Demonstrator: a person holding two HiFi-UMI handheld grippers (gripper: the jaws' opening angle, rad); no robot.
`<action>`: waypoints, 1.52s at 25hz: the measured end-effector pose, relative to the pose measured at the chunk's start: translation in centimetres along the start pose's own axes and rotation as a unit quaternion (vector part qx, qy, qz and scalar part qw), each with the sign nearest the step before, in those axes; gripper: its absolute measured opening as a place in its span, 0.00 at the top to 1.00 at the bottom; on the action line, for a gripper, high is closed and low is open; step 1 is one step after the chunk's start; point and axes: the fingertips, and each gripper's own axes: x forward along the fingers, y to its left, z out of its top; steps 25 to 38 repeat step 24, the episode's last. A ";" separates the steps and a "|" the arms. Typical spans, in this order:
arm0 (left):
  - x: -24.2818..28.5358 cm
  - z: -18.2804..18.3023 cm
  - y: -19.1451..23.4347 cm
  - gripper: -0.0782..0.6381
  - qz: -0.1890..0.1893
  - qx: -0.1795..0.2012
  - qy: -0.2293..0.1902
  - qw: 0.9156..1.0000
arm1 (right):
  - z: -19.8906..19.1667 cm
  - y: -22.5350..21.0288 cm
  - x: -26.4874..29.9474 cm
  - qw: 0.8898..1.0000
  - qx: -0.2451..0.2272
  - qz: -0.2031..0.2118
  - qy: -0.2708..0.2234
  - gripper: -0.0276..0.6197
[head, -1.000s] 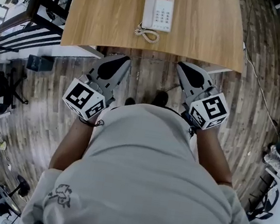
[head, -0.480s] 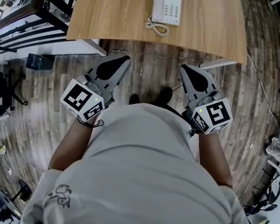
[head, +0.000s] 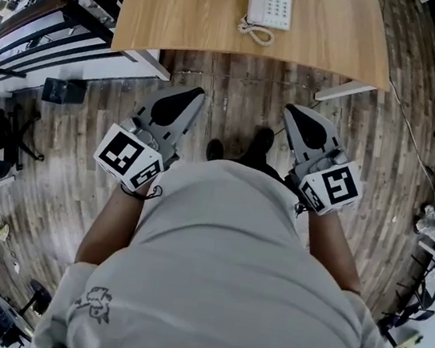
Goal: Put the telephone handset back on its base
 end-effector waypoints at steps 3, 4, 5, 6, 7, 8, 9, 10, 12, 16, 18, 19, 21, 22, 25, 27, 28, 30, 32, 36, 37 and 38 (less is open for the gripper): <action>-0.8 -0.4 -0.3 0.88 -0.004 0.000 -0.001 1.000 | -0.1 1.1 -0.3 1.000 -0.001 -0.003 -0.001 0.95; -1.0 -0.4 -0.4 0.88 -0.005 0.001 -0.001 1.000 | -0.1 1.4 -0.3 1.000 -0.001 -0.003 -0.001 0.95; -1.1 -0.5 -0.5 0.88 -0.006 0.001 -0.002 1.000 | -0.2 1.7 -0.4 1.000 -0.001 -0.004 -0.001 0.95; -1.2 -0.5 -0.7 0.88 -0.007 0.001 -0.003 1.000 | -0.2 1.9 -0.5 1.000 -0.001 -0.004 -0.001 0.95; -1.4 -0.4 -0.8 0.88 -0.008 0.002 -0.004 1.000 | -0.1 2.0 -0.6 1.000 0.000 -0.004 -0.001 0.95; -1.4 -0.3 -0.8 0.88 -0.008 0.003 -0.005 1.000 | 0.0 2.1 -0.7 1.000 0.000 -0.004 -0.002 0.95; -1.5 -0.1 -0.9 0.88 -0.008 0.003 -0.007 1.000 | 0.1 2.2 -0.7 1.000 -0.001 -0.005 -0.003 0.95; -1.6 0.0 -0.9 0.88 -0.008 0.004 -0.008 1.000 | 0.2 2.3 -0.7 1.000 -0.002 -0.006 -0.003 0.95; -1.7 0.0 -0.8 0.88 -0.008 0.004 -0.011 1.000 | 0.4 2.3 -0.8 1.000 -0.003 -0.007 -0.004 0.95; -1.8 0.0 -1.0 0.88 -0.006 0.003 -0.012 1.000 | 0.3 2.2 -1.0 1.000 -0.001 -0.008 -0.005 0.95; -1.8 0.0 -1.0 0.88 -0.006 0.002 -0.013 1.000 | 0.3 2.3 -1.0 1.000 -0.002 -0.009 -0.004 0.95; -1.9 0.0 -1.0 0.88 -0.006 0.002 -0.014 1.000 | 0.4 2.3 -1.0 1.000 -0.003 -0.009 -0.003 0.95; -1.8 0.1 -1.0 0.88 -0.006 0.001 -0.014 1.000 | 0.5 2.3 -1.0 1.000 -0.006 -0.008 -0.002 0.95; -1.7 0.2 -1.0 0.88 -0.006 0.001 -0.014 1.000 | 0.6 2.2 -0.9 1.000 -0.006 -0.008 -0.001 0.95; -1.5 0.4 -1.0 0.88 -0.007 0.001 -0.015 1.000 | 0.7 2.1 -0.9 1.000 -0.007 -0.007 -0.001 0.95; -1.5 0.4 -1.0 0.88 -0.007 0.001 -0.015 1.000 | 0.7 2.1 -0.9 1.000 -0.007 -0.007 -0.001 0.95; -1.5 0.4 -1.0 0.88 -0.007 0.001 -0.015 1.000 | 0.7 2.1 -0.9 1.000 -0.007 -0.007 -0.001 0.95; -1.5 0.4 -1.0 0.88 -0.007 0.001 -0.015 1.000 | 0.7 2.1 -0.9 1.000 -0.007 -0.007 -0.001 0.95; -1.5 0.4 -1.0 0.88 -0.007 0.001 -0.015 1.000 | 0.7 2.1 -0.9 1.000 -0.007 -0.007 -0.001 0.95; -1.5 0.4 -1.0 0.88 -0.007 0.001 -0.015 1.000 | 0.7 2.1 -0.9 1.000 -0.007 -0.007 -0.001 0.95; -1.5 0.4 -1.0 0.88 -0.007 0.001 -0.015 1.000 | 0.7 2.1 -0.9 1.000 -0.007 -0.007 -0.001 0.95; -1.5 0.4 -1.0 0.88 -0.007 0.001 -0.015 1.000 | 0.7 2.1 -0.9 1.000 -0.007 -0.007 -0.001 0.95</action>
